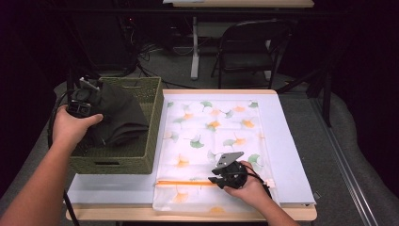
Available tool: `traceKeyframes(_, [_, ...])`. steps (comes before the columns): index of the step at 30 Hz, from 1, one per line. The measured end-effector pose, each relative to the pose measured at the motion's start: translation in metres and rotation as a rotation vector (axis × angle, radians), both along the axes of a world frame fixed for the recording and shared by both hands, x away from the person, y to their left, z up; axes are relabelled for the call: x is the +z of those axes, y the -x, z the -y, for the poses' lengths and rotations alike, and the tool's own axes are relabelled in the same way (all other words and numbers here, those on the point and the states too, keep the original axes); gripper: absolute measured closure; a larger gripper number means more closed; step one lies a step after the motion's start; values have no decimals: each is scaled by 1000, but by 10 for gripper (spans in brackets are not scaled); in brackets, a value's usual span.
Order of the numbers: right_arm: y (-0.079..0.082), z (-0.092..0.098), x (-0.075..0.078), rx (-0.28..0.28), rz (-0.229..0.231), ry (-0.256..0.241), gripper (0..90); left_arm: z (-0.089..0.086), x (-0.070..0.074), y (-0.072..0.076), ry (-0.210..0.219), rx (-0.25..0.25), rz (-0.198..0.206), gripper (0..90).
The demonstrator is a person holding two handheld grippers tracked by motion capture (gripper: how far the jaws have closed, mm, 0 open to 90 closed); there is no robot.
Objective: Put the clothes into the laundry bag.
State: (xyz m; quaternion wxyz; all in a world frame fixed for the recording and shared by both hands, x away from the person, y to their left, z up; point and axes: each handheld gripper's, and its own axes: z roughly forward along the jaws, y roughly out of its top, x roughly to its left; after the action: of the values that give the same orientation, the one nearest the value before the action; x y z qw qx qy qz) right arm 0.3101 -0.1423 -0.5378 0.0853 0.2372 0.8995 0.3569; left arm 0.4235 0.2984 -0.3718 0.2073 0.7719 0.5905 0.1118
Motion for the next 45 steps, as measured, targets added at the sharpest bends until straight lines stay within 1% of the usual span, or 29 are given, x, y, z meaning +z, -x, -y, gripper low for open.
traceKeyframes(3, [1,-1,-1,-13,17,-4,656,0,2,2,2,-7,2,600])
traceKeyframes(5, [2,-1,-1,-18,18,-5,651,0,4,3,6,-6,5,600])
traceKeyframes(6, [2,0,-1,-16,28,-10,643,-1,6,5,15,-11,4,600])
traceKeyframes(9, [1,0,-1,-10,21,-19,629,0,8,7,11,-15,8,600])
traceKeyframes(11, [3,0,-1,-7,30,-24,623,1,11,9,4,-24,11,600])
traceKeyframes(14, [5,-1,-1,-6,26,-27,624,2,15,11,11,-33,25,601])
traceKeyframes(17, [5,1,0,-10,10,-39,657,2,19,14,16,-48,32,600])
traceKeyframes(18, [5,2,0,-19,24,-31,698,2,20,15,19,-46,36,600])
traceKeyframes(19, [5,3,1,-22,33,-28,714,3,21,16,23,-50,37,600])
traceKeyframes(20, [5,3,1,-22,33,-28,714,3,21,17,25,-52,39,600])
traceKeyframes(21, [4,5,1,-32,18,-38,719,4,22,18,27,-57,36,600])
traceKeyframes(23, [4,6,1,-36,18,-41,721,5,22,20,28,-66,35,600])
traceKeyframes(24, [3,7,1,-31,12,-43,727,6,22,21,22,-73,38,601])
traceKeyframes(26, [3,7,1,-30,10,-42,728,7,23,22,25,-80,33,600])
traceKeyframes(27, [4,8,1,-26,14,-50,733,8,23,23,26,-82,34,600])
traceKeyframes(28, [4,7,0,-22,21,-46,736,10,23,24,26,-93,34,600])
traceKeyframes(30, [5,6,0,-21,29,-38,739,11,23,24,26,-97,35,600])
traceKeyframes(31, [5,6,-2,-16,36,-19,739,13,24,25,29,-103,35,601])
traceKeyframes(33, [5,6,-3,-8,37,-18,736,14,24,26,30,-104,36,600])
traceKeyframes(34, [5,6,-4,-5,33,-23,731,15,25,26,26,-115,34,600])
traceKeyframes(35, [6,6,-5,-5,25,-24,723,16,24,27,28,-113,38,600])
traceKeyframes(39, [9,7,-7,-4,21,-20,710,20,25,27,30,-127,36,600])
traceKeyframes(41, [8,8,-9,-8,27,-5,708,22,25,27,30,-133,37,600])
traceKeyframes(45, [7,10,-12,-11,8,4,702,26,25,28,29,-147,33,600])
